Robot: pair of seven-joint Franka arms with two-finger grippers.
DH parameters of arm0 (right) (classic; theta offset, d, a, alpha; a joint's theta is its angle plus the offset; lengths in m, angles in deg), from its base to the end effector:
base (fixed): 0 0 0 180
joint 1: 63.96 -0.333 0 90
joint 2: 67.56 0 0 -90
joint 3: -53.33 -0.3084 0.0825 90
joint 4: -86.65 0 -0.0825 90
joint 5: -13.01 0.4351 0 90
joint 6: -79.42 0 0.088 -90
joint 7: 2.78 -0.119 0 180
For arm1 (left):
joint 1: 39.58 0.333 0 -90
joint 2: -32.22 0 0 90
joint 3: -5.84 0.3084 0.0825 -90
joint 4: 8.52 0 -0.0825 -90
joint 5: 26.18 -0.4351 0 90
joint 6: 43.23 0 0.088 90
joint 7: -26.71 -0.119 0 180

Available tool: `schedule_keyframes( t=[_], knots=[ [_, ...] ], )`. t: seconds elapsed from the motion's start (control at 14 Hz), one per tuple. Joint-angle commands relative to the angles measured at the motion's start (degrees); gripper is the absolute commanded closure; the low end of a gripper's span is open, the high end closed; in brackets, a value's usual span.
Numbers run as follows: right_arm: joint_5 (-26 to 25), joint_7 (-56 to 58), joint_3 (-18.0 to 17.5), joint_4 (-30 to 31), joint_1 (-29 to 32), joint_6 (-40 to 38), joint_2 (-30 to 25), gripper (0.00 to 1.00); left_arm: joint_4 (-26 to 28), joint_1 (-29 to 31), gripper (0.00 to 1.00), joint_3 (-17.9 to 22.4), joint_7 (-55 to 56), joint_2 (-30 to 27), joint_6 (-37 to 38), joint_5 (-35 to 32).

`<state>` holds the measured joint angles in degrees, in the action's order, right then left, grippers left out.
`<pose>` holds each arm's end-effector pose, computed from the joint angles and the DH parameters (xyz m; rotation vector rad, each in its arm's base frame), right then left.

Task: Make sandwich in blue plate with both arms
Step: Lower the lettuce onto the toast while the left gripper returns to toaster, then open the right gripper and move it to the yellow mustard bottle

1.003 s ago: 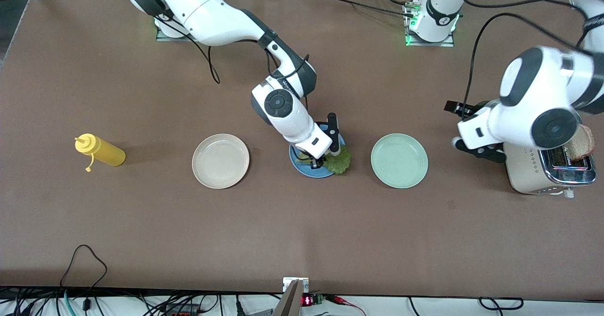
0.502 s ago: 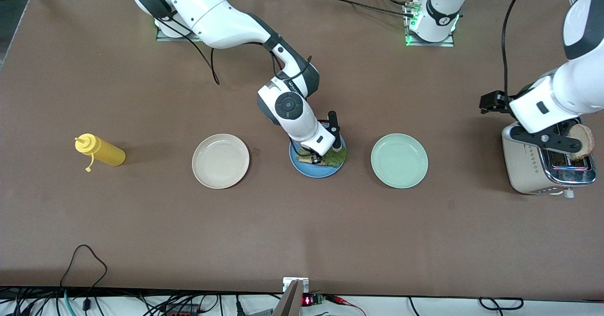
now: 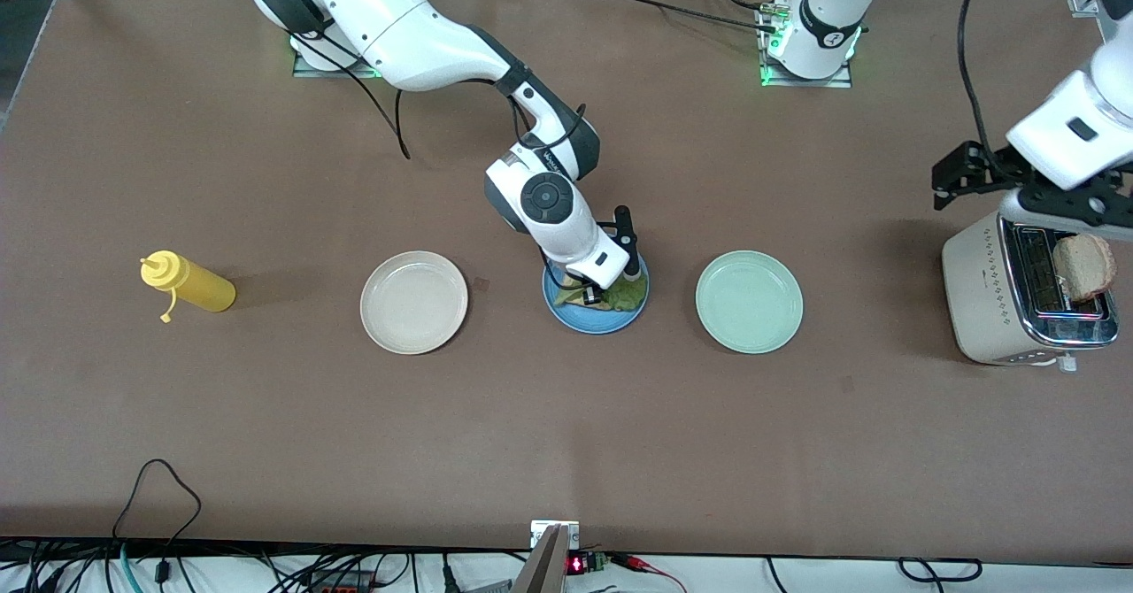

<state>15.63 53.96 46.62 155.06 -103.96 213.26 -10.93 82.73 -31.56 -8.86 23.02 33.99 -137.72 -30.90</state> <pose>0.5741 0.5750 0.1509 -1.9723 -2.2823 -0.2562 0.6187 -0.0612 0.5824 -3.0544 0.2851 -0.0439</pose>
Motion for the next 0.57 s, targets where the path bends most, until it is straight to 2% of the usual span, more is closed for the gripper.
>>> schedule_keyframes(
  t=[0.0, 0.21, 0.5],
  knots=[
    [1.3, -0.2, -0.1, 0.6, 0.1, -4.0, -1.3, 0.00, 6.8, 1.8, 0.00, -0.3, 3.2, -5.1, -1.4, 1.2],
    [5.3, -0.3, 0.0, 0.4, 0.5, -10.5, -4.5, 0.00, 6.7, 1.9, 0.00, 0.1, 3.1, -4.9, 0.2, 1.2],
    [6.5, -3.6, 0.0, 0.3, -0.3, -12.8, -6.5, 0.00, 5.4, 2.3, 0.00, 0.3, 2.7, -4.9, 0.6, 1.3]
  ],
)
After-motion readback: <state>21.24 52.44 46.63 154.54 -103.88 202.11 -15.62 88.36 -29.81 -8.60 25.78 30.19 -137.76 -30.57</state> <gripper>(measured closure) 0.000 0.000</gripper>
